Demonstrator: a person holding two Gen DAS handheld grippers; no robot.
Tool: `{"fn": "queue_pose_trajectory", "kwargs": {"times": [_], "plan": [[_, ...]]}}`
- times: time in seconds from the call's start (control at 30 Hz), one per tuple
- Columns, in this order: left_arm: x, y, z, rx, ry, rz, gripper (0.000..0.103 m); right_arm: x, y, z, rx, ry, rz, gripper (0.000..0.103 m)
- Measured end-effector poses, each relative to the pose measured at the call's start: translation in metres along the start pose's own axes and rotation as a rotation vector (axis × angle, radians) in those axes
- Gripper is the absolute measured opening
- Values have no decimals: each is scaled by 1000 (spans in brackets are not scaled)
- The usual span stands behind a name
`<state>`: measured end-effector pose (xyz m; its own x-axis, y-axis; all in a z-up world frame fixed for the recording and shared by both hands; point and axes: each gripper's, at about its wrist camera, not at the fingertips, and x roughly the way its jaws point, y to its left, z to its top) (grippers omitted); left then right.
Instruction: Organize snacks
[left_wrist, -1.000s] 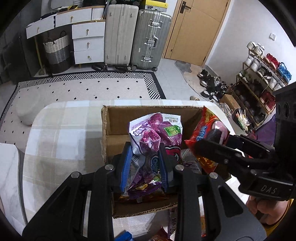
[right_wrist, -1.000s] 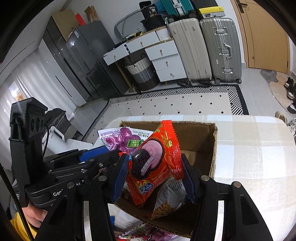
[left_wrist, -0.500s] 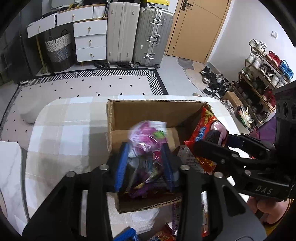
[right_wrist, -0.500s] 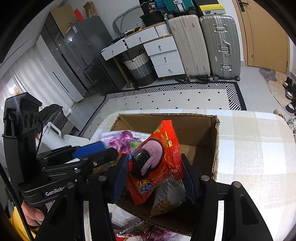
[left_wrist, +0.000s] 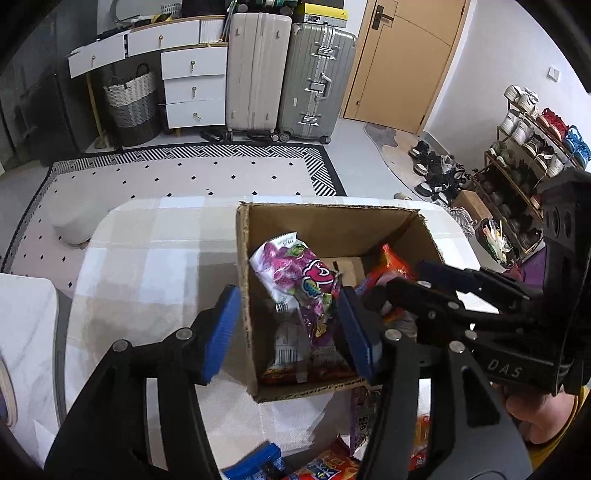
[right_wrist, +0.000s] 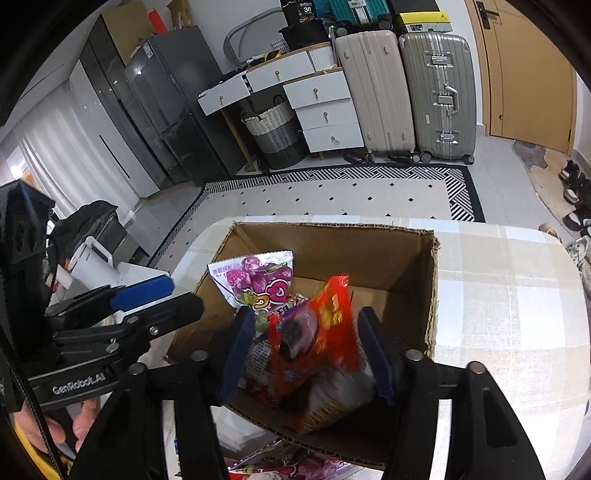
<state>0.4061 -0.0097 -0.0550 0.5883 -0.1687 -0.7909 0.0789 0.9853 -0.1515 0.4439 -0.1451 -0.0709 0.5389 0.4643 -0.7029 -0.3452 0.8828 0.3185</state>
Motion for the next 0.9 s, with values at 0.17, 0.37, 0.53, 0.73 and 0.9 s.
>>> {"fn": "queue_pose_trajectory", "kwargs": {"times": [0.17,0.37,0.53,0.73,0.9], "plan": [[-20,2,-9,4,-17,19,61,-14,5,-1,0,-30,6,69],[-56,0,-26,10,-40,35,65,-54,13,-9,5,-91,19,69],[-102,-11,-46,27,-96,68,77,-102,31,-24,-15,-152,29,72],[-160,-27,-68,42,-160,63,81,-164,55,-54,-56,-246,29,82],[-213,-35,-93,20,-222,50,85,-212,73,-87,-74,-310,38,89]]}}
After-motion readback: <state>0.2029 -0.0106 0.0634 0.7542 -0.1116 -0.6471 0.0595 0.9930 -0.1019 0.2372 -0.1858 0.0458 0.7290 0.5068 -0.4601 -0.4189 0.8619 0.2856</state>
